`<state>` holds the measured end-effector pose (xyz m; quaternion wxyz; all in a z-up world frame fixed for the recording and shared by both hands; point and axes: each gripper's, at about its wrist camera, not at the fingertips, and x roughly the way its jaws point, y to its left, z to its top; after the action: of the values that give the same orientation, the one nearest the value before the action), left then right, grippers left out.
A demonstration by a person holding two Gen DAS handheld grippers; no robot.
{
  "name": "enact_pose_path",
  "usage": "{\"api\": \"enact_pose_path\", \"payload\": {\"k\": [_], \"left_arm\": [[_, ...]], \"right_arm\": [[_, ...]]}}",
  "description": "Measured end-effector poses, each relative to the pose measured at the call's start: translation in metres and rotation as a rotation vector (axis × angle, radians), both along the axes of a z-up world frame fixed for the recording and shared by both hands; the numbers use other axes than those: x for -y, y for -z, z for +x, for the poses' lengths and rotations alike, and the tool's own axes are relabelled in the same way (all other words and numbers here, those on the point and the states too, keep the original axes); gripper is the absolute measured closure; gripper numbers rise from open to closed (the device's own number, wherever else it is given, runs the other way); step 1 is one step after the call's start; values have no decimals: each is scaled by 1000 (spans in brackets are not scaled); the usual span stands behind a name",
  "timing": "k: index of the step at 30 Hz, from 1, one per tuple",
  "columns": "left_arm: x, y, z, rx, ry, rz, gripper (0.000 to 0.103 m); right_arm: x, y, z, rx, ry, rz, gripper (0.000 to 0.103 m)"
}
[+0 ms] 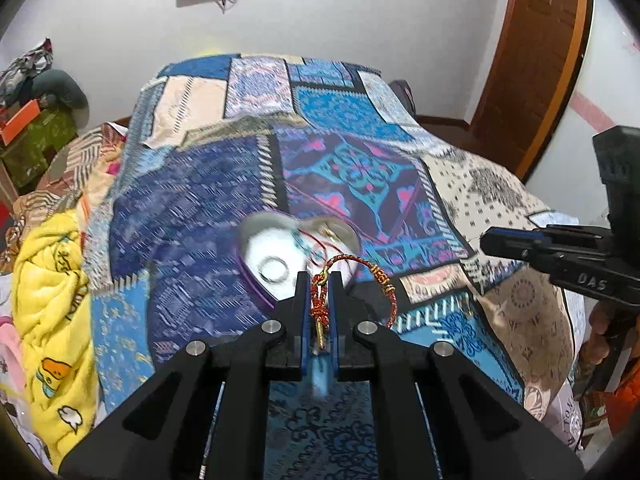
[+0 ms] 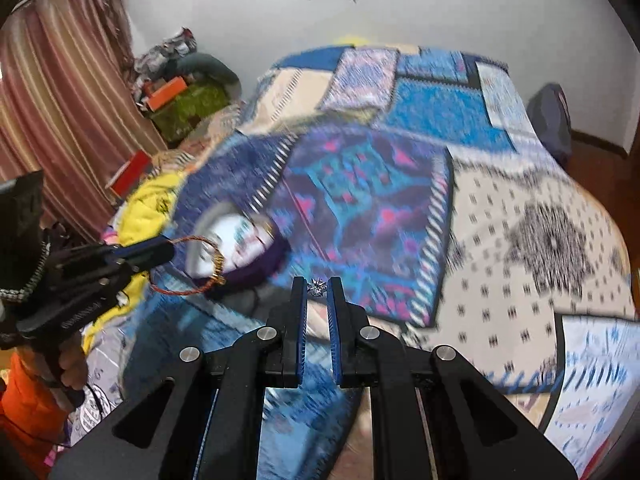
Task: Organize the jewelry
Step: 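Carry the red bracelet with the left tool and the charm with the right tool to the tin, then open both tools over the tin to drop the bracelet and charm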
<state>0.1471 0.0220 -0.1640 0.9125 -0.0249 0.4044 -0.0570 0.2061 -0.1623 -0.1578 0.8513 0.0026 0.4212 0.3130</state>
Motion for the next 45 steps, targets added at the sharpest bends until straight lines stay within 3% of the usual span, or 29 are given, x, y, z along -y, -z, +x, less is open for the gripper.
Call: {"api": "enact_pose_path", "payload": {"k": [9, 16, 28, 45], "left_arm": [[-22, -19, 11, 61, -38, 10, 97], [-31, -8, 28, 50, -52, 9, 97], [-38, 23, 52, -23, -41, -8, 97], [-65, 13, 35, -6, -89, -8, 94]], "right_arm": [[-42, -20, 7, 62, -70, 51, 94], [-71, -20, 14, 68, -113, 61, 94], [-102, -3, 27, 30, -153, 39, 94], [-131, 21, 34, -59, -200, -26, 92]]}}
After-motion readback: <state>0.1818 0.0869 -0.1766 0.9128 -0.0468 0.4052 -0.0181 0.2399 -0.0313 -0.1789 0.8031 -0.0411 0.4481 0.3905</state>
